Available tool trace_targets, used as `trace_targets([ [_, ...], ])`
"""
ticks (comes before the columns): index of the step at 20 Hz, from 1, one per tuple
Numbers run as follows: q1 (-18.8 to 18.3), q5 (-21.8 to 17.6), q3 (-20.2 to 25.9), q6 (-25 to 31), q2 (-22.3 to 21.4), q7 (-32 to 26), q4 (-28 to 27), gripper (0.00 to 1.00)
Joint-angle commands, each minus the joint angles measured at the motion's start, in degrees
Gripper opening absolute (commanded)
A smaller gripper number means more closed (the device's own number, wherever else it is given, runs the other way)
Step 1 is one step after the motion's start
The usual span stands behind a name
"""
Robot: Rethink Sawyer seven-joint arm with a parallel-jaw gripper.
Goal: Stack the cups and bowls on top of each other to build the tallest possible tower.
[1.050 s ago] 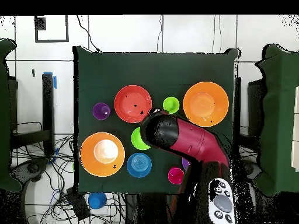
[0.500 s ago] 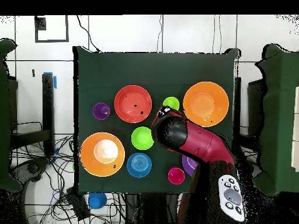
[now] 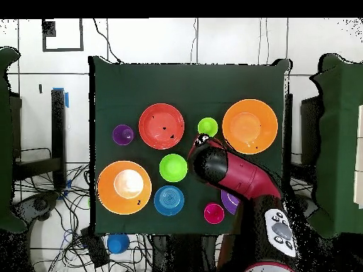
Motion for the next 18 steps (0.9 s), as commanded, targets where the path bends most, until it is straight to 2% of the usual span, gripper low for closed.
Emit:
trace_targets([
  [1, 1.1, -2.3, 5.2, -0.2, 1.4, 5.9, 3.4, 1.00],
  [8, 2.6, -1.5, 3.9, 2.0, 0.4, 6.4, 3.4, 1.00],
  [18, 2.6, -0.9, 3.9, 2.9, 0.2, 6.7, 4.0, 1.00],
])
